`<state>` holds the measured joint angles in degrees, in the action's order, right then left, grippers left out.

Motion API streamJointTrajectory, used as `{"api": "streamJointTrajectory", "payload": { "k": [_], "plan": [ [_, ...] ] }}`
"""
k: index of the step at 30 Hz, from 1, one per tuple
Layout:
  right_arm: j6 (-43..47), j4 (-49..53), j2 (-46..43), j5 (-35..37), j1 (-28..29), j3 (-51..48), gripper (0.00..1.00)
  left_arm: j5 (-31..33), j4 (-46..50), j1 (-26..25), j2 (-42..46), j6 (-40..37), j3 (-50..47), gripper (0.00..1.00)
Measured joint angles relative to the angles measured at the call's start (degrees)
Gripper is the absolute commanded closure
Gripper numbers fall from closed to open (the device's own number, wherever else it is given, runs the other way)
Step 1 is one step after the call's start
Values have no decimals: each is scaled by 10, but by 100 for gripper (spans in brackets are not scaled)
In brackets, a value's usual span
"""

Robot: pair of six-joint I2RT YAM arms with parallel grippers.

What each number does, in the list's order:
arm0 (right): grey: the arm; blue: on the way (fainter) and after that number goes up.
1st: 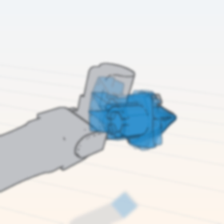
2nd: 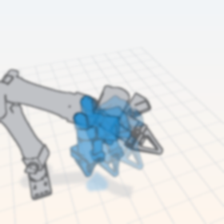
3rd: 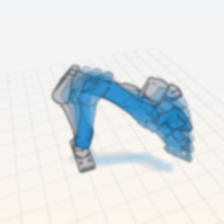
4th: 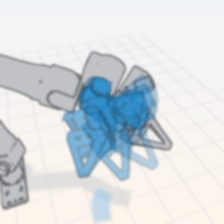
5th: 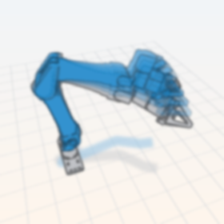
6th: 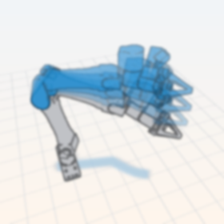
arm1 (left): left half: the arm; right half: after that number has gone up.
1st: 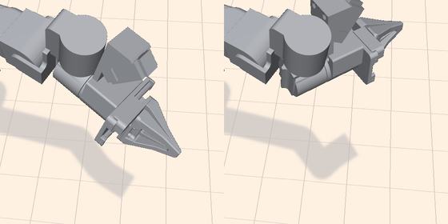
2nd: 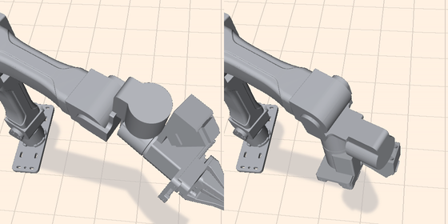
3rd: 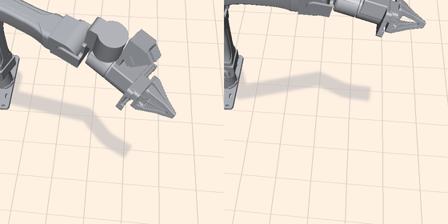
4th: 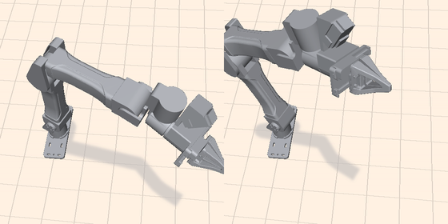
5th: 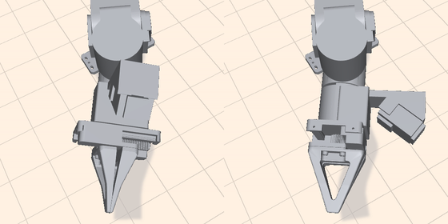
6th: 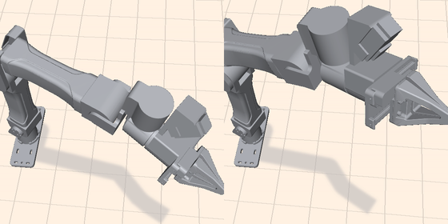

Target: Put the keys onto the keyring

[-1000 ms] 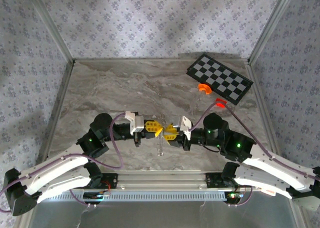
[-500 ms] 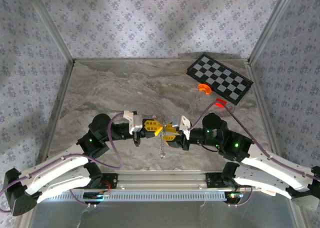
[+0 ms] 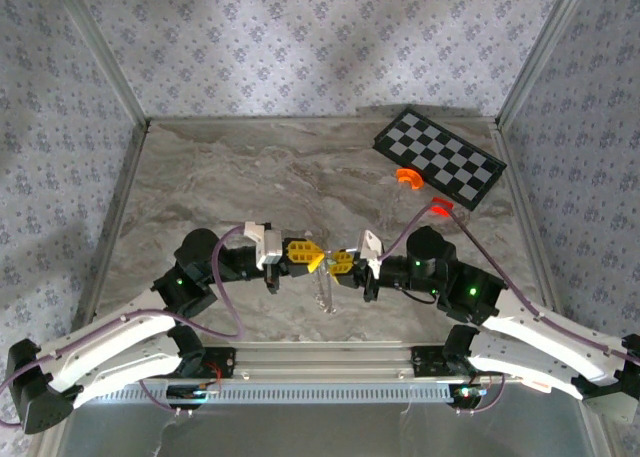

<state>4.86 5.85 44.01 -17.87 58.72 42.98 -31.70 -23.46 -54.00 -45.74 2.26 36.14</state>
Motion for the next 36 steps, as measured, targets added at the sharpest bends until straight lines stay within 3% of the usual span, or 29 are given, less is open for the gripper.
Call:
{"api": "streamJointTrajectory", "payload": {
  "k": [4, 24, 36],
  "plan": [
    [3, 1, -9, 0, -1, 0, 100, 0, 0, 1, 0, 0, 0, 100],
    [37, 61, -23, 54, 1, 24, 100, 1, 73, 4, 2, -8, 0, 100],
    [70, 91, -9, 107, 34, 39, 100, 13, 143, 4, -1, -26, 24, 100]
  ]
}}
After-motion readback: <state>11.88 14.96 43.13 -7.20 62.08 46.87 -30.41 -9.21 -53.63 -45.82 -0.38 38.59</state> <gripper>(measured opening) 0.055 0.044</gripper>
